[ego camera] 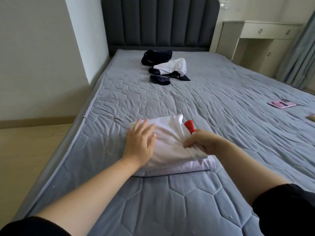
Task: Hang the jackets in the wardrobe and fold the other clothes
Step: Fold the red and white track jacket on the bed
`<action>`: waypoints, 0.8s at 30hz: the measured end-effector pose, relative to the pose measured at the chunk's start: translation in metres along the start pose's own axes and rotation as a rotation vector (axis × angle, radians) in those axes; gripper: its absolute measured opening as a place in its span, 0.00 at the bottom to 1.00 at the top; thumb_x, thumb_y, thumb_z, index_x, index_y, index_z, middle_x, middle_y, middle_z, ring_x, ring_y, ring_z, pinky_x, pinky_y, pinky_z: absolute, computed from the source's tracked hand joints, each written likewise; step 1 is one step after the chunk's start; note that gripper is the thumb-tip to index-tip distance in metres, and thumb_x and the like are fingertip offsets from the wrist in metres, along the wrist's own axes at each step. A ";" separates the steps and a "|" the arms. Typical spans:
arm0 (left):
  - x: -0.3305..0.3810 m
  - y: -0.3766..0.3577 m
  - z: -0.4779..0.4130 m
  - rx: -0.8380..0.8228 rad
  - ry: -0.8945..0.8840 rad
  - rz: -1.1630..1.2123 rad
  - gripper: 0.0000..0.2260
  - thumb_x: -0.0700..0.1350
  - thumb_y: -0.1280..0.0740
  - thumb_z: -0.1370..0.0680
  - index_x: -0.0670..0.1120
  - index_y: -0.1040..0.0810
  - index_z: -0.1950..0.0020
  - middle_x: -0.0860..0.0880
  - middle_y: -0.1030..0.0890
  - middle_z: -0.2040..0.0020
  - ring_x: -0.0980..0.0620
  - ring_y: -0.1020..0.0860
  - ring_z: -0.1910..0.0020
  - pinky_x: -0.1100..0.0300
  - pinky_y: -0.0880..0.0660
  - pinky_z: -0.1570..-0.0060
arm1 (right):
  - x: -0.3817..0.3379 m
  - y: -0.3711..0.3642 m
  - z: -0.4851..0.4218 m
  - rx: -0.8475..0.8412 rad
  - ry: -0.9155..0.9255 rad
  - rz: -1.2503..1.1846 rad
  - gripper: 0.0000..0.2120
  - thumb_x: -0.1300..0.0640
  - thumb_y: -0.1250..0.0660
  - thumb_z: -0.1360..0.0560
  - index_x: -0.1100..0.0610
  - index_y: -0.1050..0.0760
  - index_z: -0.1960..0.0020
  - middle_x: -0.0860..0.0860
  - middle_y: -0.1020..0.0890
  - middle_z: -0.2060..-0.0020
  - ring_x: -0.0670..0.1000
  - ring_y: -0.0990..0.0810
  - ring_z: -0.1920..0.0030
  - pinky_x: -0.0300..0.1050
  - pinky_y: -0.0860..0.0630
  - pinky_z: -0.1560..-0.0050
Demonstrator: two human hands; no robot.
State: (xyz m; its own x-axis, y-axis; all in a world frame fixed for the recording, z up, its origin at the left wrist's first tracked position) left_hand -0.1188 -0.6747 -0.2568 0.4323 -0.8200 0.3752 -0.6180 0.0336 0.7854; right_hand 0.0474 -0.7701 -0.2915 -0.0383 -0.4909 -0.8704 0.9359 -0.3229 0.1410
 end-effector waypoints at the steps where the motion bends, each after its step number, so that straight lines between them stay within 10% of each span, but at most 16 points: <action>1: -0.012 -0.006 -0.001 -0.079 0.085 -0.057 0.24 0.53 0.52 0.20 0.48 0.38 0.25 0.46 0.43 0.23 0.47 0.48 0.24 0.43 0.47 0.28 | -0.003 0.000 0.003 -0.051 0.032 -0.077 0.12 0.76 0.38 0.31 0.65 0.25 0.50 0.60 0.19 0.62 0.57 0.18 0.64 0.50 0.19 0.62; 10: 0.010 -0.062 -0.001 -0.493 -0.024 -0.422 0.30 0.66 0.58 0.23 0.58 0.54 0.23 0.51 0.58 0.22 0.47 0.63 0.24 0.33 0.57 0.33 | 0.016 0.041 0.010 0.145 -0.102 -0.133 0.03 0.63 0.39 0.24 0.63 0.28 0.52 0.56 0.22 0.66 0.53 0.21 0.68 0.45 0.23 0.65; 14: 0.019 -0.069 0.003 -0.505 -0.060 -0.498 0.30 0.67 0.59 0.23 0.57 0.55 0.23 0.51 0.58 0.22 0.45 0.63 0.25 0.30 0.58 0.35 | 0.019 0.048 0.000 0.373 -0.096 0.074 0.22 0.46 0.27 0.31 0.55 0.30 0.44 0.54 0.21 0.53 0.55 0.20 0.53 0.49 0.22 0.51; 24: 0.019 -0.071 0.006 -0.525 -0.089 -0.501 0.31 0.67 0.59 0.24 0.57 0.56 0.23 0.52 0.59 0.22 0.46 0.62 0.24 0.33 0.59 0.33 | 0.042 0.053 -0.006 0.634 0.012 0.268 0.06 0.58 0.35 0.25 0.61 0.27 0.52 0.54 0.23 0.59 0.54 0.23 0.57 0.43 0.32 0.62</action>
State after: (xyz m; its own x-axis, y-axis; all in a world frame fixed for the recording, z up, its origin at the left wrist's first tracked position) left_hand -0.0706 -0.6962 -0.3084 0.5117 -0.8514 -0.1155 0.0458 -0.1073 0.9932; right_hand 0.0980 -0.8030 -0.3237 0.1734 -0.6125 -0.7713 0.5264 -0.6042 0.5982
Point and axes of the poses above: each hand's wrist, its own z-axis away from the middle knuckle, its own y-axis out of the back of the hand, x = y × z, the point moved 8 cm from there along -z, towards the middle knuckle
